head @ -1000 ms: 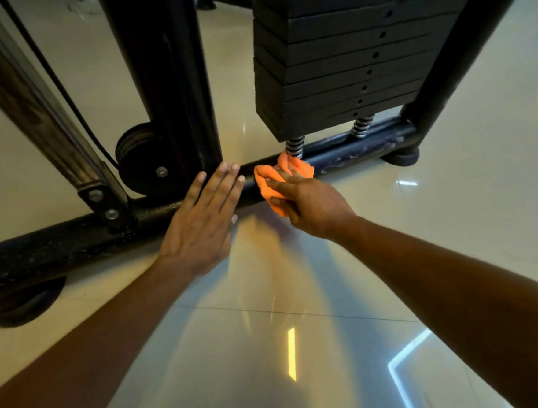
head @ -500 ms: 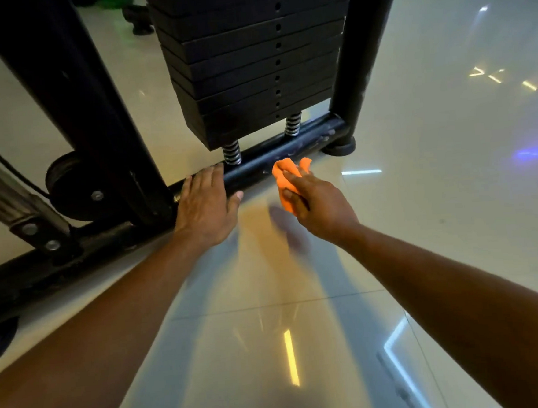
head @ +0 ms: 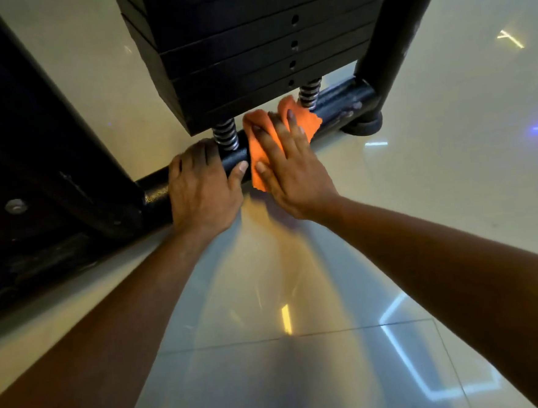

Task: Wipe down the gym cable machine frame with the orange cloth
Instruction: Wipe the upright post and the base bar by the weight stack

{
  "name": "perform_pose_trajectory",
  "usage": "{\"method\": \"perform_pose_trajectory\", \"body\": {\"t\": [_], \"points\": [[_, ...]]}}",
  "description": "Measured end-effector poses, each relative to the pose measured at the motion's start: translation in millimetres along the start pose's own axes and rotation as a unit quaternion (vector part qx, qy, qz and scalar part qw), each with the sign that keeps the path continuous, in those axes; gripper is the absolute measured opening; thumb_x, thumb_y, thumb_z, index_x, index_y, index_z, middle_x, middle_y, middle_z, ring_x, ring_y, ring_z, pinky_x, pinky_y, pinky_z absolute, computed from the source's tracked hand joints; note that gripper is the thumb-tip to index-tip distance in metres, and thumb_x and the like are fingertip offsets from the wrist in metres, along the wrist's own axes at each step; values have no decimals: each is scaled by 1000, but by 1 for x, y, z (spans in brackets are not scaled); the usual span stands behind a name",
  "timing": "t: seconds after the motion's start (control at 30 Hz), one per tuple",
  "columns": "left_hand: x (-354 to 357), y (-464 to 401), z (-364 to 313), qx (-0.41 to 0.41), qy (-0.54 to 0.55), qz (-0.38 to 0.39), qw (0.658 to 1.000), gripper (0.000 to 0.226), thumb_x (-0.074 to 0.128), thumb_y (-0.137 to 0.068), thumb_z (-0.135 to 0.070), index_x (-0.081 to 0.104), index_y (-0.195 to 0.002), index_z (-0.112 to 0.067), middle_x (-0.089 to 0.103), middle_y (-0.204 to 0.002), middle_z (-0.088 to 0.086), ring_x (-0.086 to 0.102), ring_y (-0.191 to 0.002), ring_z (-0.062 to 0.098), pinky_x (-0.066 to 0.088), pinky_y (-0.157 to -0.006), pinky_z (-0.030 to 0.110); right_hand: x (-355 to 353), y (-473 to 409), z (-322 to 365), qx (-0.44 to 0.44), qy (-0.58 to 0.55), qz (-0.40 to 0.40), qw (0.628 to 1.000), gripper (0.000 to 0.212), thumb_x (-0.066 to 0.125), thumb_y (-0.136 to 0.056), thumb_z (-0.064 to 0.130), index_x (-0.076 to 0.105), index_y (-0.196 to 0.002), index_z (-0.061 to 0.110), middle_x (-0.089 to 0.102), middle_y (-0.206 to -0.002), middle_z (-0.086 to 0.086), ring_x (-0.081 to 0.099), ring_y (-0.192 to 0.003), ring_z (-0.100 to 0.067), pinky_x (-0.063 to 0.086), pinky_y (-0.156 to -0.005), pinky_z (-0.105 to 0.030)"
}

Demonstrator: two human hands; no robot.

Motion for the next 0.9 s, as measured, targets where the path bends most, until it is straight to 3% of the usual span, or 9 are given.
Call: {"method": "perform_pose_trajectory", "body": {"t": [0.13, 0.23, 0.3, 0.43, 0.53, 0.6, 0.7, 0.8, 0.9], "points": [[-8, -2, -5, -17, 4, 18, 1000, 56, 49, -105, -52, 56, -135, -6, 64, -132, 17, 58, -125, 36, 39, -112, 48, -23, -10, -39, -6, 38, 12, 999, 64, 30, -118, 47, 12, -175, 25, 7, -183, -8, -3, -169, -33, 7, -134, -61], [-10, 0, -8, -27, 2, 34, 999, 56, 49, -105, -51, 55, -138, -6, 64, -133, 18, 58, -127, 36, 39, -114, 50, -19, -12, -16, 14, 41, 18, 999, 63, 23, -117, 46, 12, -175, 24, 5, -183, -8, -6, -168, -37, 10, -133, -65], [-13, -2, -9, -30, -6, 46, 998, 58, 46, -104, -52, 55, -137, -5, 65, -130, 20, 59, -124, 38, 39, -113, 51, -12, -14, -2, -34, 39, 47, 998, 63, 28, -118, 44, 15, -175, 19, 9, -182, -13, -2, -167, -42, 10, -133, -64], [-17, -4, -10, -32, -24, 76, 996, 61, 41, -103, -55, 56, -133, -5, 67, -125, 21, 60, -120, 40, 39, -111, 51, -42, -30, -34, -160, 77, 147, 973, 70, 29, -118, 52, 4, -175, 22, 9, -181, -15, 3, -168, -40, 1, -136, -55], [-16, -4, -13, -29, -48, 91, 994, 61, 39, -105, -56, 57, -129, -3, 67, -122, 23, 60, -116, 41, 39, -109, 52, -48, -31, -42, -89, 47, 112, 989, 67, 29, -117, 49, 12, -175, 18, 14, -180, -19, 7, -167, -43, 10, -135, -59], [-16, -4, -13, -27, -56, 101, 993, 61, 36, -105, -56, 57, -128, -4, 67, -121, 23, 60, -115, 41, 40, -109, 51, -38, -20, -16, -49, 25, 90, 994, 67, 27, -116, 49, 12, -175, 19, 8, -181, -15, -3, -167, -42, 7, -135, -62], [-15, -4, -11, -16, -52, 105, 993, 61, 35, -104, -55, 55, -131, -4, 67, -124, 23, 60, -117, 41, 39, -112, 51, -24, -6, 4, -77, 4, 90, 993, 66, 30, -118, 49, 11, -175, 24, 3, -183, -8, -14, -167, -36, 4, -135, -59], [-14, -4, -8, -27, -51, 96, 994, 62, 36, -105, -57, 56, -131, -4, 67, -126, 22, 59, -119, 40, 39, -113, 51, -27, -10, -21, -111, 8, 48, 993, 65, 35, -117, 47, 20, -174, 19, 13, -181, -14, -4, -168, -36, 8, -135, -58], [-11, -2, -11, -25, -57, 89, 994, 63, 35, -107, -58, 56, -134, -5, 66, -129, 21, 59, -123, 38, 39, -116, 51, -26, -14, -29, 2, -18, 0, 1000, 65, 34, -117, 45, 18, -174, 17, 10, -182, -14, -2, -169, -34, 8, -135, -59]]}}
Point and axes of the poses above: each hand's wrist, its own y-axis away from the middle knuckle, its own x-axis out of the palm, z = x × y, the point moved 4 cm from there along -y, towards the middle knuckle
